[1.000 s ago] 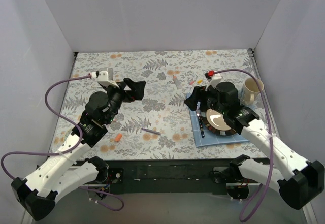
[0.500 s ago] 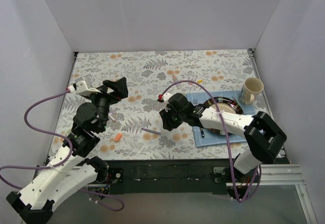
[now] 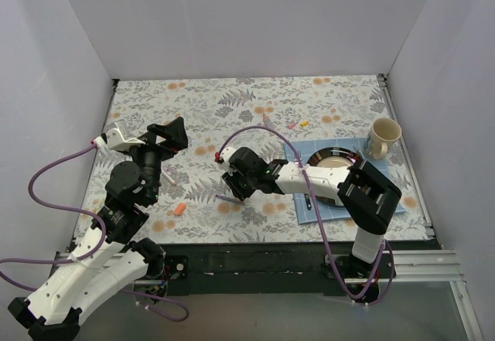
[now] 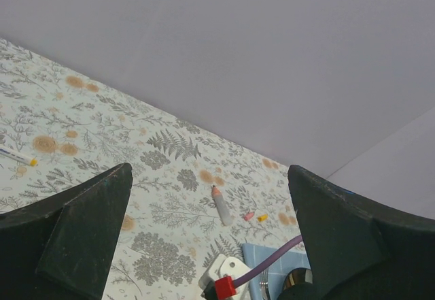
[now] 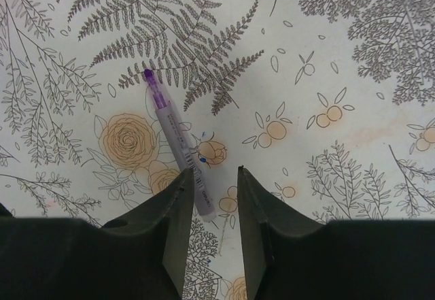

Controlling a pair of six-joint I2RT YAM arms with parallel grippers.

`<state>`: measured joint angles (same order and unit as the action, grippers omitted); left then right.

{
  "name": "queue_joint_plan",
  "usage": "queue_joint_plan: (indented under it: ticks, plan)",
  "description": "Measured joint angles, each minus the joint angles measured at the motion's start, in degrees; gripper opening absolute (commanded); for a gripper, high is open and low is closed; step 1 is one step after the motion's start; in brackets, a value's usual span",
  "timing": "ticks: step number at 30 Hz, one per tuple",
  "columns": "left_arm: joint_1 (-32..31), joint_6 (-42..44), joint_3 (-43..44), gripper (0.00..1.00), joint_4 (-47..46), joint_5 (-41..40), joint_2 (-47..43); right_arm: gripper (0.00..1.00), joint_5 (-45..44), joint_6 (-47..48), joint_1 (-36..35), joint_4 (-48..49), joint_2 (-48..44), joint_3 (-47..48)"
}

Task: Insert the pens into the pen caps

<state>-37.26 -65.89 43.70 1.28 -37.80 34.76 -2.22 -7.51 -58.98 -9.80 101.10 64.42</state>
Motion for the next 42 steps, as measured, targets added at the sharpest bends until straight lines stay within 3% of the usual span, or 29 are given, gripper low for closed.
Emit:
queue_joint_plan:
  ticks: [9,12,15,23,30,36,42]
  plan:
    - [0.0,0.0,-0.1,0.98,0.0,-0.9,0.0,0.36,-1.5,0.2,-2.7,-0.5,4.4,0.1]
    - [0.0,0.0,-0.1,0.98,0.0,-1.0,0.0,0.27,-2.2,-0.1,-3.5,-0.3,4.5,0.2]
    - [0.0,-0.2,-0.2,0.97,0.1,-1.1,0.0,0.02,-4.0,-0.7,-4.2,0.0,4.5,0.0]
    - [0.0,-10.5,-0.2,0.93,11.5,6.0,-0.3,0.01,-10.8,-4.0,-5.5,3.2,1.4,-4.8]
    - [0.0,-23.3,-7.5,0.86,19.3,18.7,-1.1,0.01,-14.3,-7.8,-5.4,4.4,-12.1,-16.0]
    - [0.0,-28.9,-14.0,0.84,15.4,28.3,3.9,0.01,-13.1,-10.9,-5.4,11.0,-23.6,-20.8]
    - [0.0,-29.9,-14.6,0.8,7.5,35.8,14.6,0.01,-9.7,-13.0,-5.4,15.1,-26.9,-21.2]
